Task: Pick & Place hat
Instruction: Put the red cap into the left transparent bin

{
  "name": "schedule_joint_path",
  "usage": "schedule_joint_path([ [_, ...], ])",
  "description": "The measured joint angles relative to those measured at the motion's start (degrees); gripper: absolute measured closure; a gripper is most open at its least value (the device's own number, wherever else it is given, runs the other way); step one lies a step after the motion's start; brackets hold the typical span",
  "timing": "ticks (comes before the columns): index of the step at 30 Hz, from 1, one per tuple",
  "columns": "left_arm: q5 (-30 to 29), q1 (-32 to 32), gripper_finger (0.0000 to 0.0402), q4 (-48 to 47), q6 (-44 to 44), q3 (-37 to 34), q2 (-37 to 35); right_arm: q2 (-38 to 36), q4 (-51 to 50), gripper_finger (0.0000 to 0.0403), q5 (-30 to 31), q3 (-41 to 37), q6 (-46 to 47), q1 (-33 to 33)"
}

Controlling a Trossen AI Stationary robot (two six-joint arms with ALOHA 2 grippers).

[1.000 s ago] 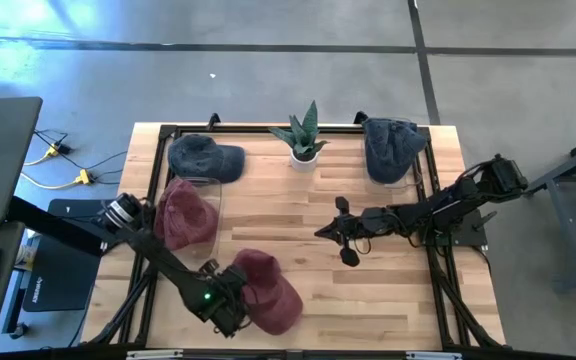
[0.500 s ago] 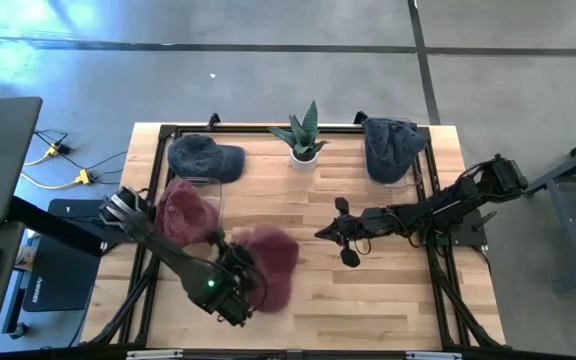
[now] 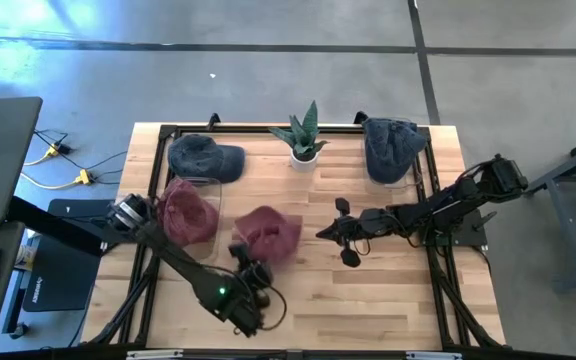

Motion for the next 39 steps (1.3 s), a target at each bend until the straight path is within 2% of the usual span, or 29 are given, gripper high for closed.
schedule_joint_path([
  [3, 8.42, -0.51, 0.0401, 7.10, 0.00, -1.98, 3.64, 0.00, -0.38, 0.0401, -0.56, 0.00, 0.28, 0.11],
  [6, 16.44, -0.54, 0.0401, 6.14, -0.90, -2.46, 5.93, 0.00, -0.40, 0.0399, -2.22, 0.00, -0.05, 0.11],
  [9, 21.50, -0.06, 0.0392, 5.06, -0.65, -2.20, 6.35, 0.00, -0.32, 0.0395, -4.31, 0.00, -0.44, 0.26],
  [12, 27.53, 1.22, 0.0361, 4.41, 1.05, -1.65, 6.49, 0.00, -0.18, 0.0391, -4.83, 0.00, -1.55, 1.02],
  [16, 34.75, 2.63, 0.0308, -6.35, -0.22, 3.54, 6.12, 0.54, 0.92, 0.0373, -4.12, 0.00, -2.61, 1.86],
  [18, 33.99, 2.78, 0.0291, -13.42, -4.03, 7.05, 5.94, 2.20, 3.34, 0.0354, -3.83, 0.02, -1.83, 2.01],
  [20, 29.15, 2.69, 0.0285, -17.36, -8.11, 9.42, 5.92, 5.13, 7.07, 0.0328, -3.98, 0.06, -0.03, 1.99],
  [23, 21.84, 2.81, 0.0287, -17.38, -11.10, 10.18, 5.92, 10.59, 10.28, 0.0284, -3.06, 1.26, 1.55, 1.96],
  [27, 17.31, 4.39, 0.0315, -15.51, -11.32, 8.25, 5.81, 16.20, 8.30, 0.0239, -1.08, 6.33, 1.52, 1.97],
  [32, 17.03, 7.03, 0.0368, 0.53, -6.30, -0.37, 7.47, 17.30, -6.23, 0.0222, -0.41, 13.21, 1.58, 1.84],
  [34, 18.63, 7.75, 0.0388, 10.66, -2.65, -4.15, 7.25, 17.11, -12.30, 0.0222, 2.02, 15.06, 4.07, 1.82],
  [36, 21.55, 8.39, 0.0398, 18.96, 0.37, -7.83, 7.23, 17.11, -15.92, 0.0221, 3.40, 16.23, 9.50, 1.40],
  [39, 22.82, 8.75, 0.0394, 26.55, 2.81, -10.62, 6.88, 17.91, -16.02, 0.0221, 1.34, 16.53, 13.19, 0.44],
])
